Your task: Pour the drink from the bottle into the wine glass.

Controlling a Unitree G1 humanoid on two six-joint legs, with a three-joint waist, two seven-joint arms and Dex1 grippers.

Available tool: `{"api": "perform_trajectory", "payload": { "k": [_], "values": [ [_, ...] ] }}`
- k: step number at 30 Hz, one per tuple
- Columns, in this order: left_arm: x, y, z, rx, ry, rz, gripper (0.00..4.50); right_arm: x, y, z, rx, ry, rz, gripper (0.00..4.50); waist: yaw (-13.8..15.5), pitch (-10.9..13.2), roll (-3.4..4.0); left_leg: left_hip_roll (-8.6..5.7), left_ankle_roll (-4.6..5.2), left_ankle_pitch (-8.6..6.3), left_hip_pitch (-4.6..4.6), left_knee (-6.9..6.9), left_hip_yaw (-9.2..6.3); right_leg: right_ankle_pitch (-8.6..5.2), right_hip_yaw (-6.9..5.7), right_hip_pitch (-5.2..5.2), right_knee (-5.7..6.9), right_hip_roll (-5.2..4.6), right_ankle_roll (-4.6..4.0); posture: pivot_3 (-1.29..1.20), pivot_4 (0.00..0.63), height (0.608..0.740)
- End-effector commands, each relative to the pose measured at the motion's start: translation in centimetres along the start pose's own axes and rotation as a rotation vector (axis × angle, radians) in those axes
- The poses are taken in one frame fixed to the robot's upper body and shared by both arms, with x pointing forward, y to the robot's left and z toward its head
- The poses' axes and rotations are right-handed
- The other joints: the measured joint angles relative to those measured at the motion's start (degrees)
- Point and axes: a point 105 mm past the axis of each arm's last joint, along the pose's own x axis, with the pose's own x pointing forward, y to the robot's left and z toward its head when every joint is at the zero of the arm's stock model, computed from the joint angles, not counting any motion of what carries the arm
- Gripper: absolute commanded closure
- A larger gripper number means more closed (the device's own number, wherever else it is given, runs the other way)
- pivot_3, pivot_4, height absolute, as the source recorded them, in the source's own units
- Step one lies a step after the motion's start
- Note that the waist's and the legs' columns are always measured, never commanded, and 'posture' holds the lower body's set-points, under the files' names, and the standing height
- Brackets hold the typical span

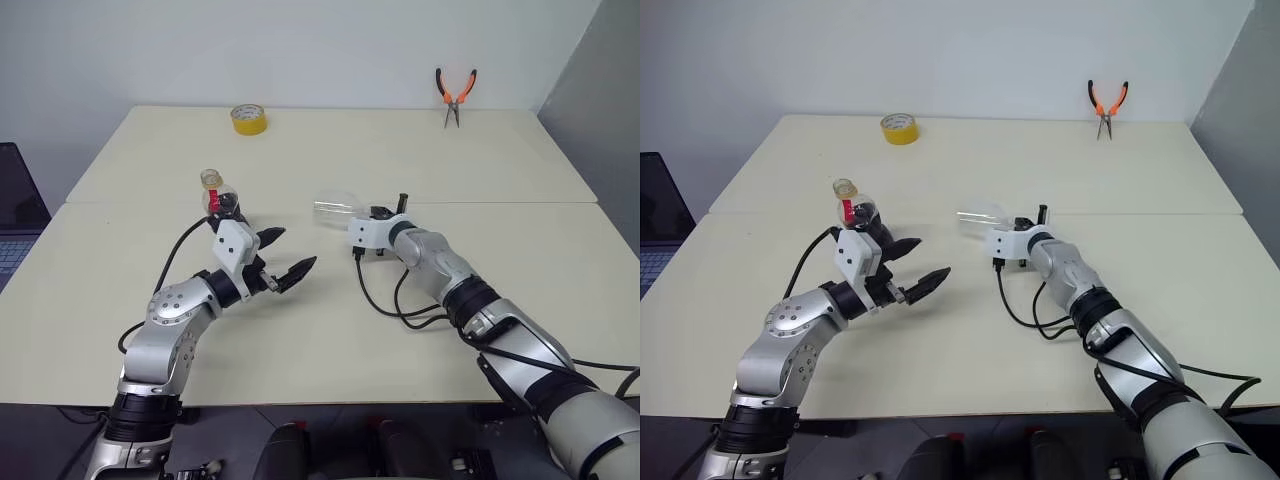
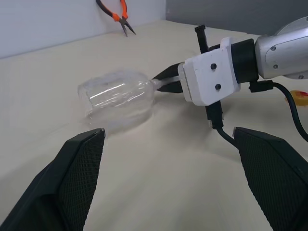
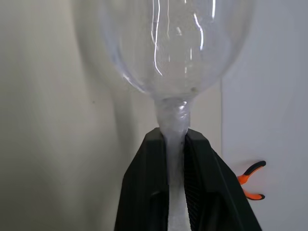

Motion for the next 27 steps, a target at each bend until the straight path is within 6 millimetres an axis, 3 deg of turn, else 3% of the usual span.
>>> {"api": "perform_trajectory", "payload": {
  "k": [1,6,10,14,20,23,27],
  "values": [
    [0.2,-0.1,1.1,0.021,-0.032,-0.001,0.00,-0.7,-3.1,0.7,0.047,-0.047,-0.123,4.35,0.00,0.00,0.00,0.00,0.00,0.00,-0.01,0.00,0.00,0.00,0.00,-0.01,0.01,0.00,0.00,0.00,0.150,0.740],
    [-0.6,0.4,0.0,-0.019,-0.012,0.022,0.00,-3.2,-5.0,1.7,0.183,-0.125,-0.222,4.35,0.06,0.00,0.00,0.02,0.01,0.00,-0.05,-0.01,0.00,0.00,0.01,-0.06,0.04,0.00,0.00,0.00,0.150,0.740],
    [-1.7,0.9,-1.0,-0.095,0.018,0.014,0.00,-5.8,-4.3,4.1,0.573,-0.316,-0.223,4.35,-0.09,0.00,0.00,0.04,0.01,-0.01,-0.05,-0.01,0.00,0.00,0.01,-0.09,0.13,0.00,0.00,0.00,0.150,0.740],
    [-3.2,0.7,-1.6,-0.135,0.050,-0.055,0.00,-7.5,-2.7,6.0,0.853,-0.497,-0.165,4.35,-0.16,0.01,0.01,0.07,0.02,-0.01,0.00,-0.02,-0.03,-0.02,-0.04,-0.10,0.22,0.02,-0.02,0.00,0.150,0.740],
    [-5.1,0.8,-0.6,-0.124,0.084,-0.187,0.00,-8.5,-2.0,7.3,1.112,-0.648,-0.147,4.35,-0.01,0.01,0.01,0.04,0.02,-0.01,0.00,0.01,-0.02,-0.03,-0.03,-0.09,0.24,0.01,-0.04,0.00,0.150,0.740],
    [-6.2,1.4,0.3,-0.091,0.104,-0.233,0.00,-8.4,-0.5,8.2,1.139,-0.711,-0.106,4.35,-0.08,0.02,0.02,0.04,0.02,-0.01,0.02,-0.01,-0.01,-0.04,-0.02,-0.09,0.23,0.02,-0.05,0.00,0.150,0.740],
    [-6.6,2.1,2.0,-0.044,0.081,-0.235,0.00,-7.8,0.7,7.9,1.180,-0.738,-0.108,4.35,-0.05,0.03,0.04,0.05,0.02,-0.01,0.06,-0.02,0.00,-0.06,-0.02,-0.09,0.24,0.03,-0.07,0.00,0.150,0.740]
  ]
}}
